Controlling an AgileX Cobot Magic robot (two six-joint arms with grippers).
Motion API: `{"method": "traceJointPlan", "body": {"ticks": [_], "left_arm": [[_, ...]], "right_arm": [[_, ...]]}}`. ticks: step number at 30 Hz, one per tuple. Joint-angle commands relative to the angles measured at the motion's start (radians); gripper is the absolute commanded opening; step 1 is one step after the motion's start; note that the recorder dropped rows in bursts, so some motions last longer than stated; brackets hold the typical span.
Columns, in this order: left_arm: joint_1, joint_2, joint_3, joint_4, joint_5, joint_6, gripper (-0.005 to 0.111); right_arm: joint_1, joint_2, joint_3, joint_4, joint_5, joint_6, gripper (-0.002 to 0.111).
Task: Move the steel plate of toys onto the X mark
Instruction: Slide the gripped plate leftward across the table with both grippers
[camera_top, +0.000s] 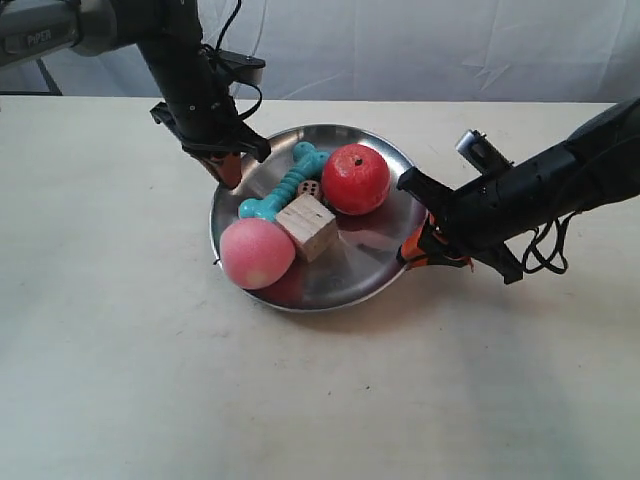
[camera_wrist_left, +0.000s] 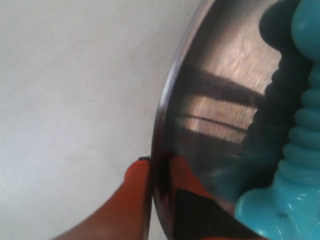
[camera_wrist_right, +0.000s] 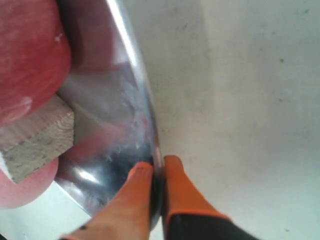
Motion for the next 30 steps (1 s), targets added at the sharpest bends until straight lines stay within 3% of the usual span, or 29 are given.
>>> {"method": "traceJointPlan", "body": {"ticks": [1, 14, 30], "left_arm": [[-0.025, -0.026, 0.034, -0.066, 0.029, 0.007, 0.0], [-0.015, -0.063, 0.05, -0.009, 0.029, -0.009, 0.0], [0.074, -0.087, 0.118, 0.006, 0.029, -0.013, 0.0]], "right_arm": [[0.009, 0.017, -0.057, 0.054, 0.08, -0.011, -0.001], [0.036, 0.121, -0.167, 0.057, 0.14, -0.001, -0.001], [0.147, 0.273, -0.378, 0.045, 0.194, 0.075, -0.001]]}}
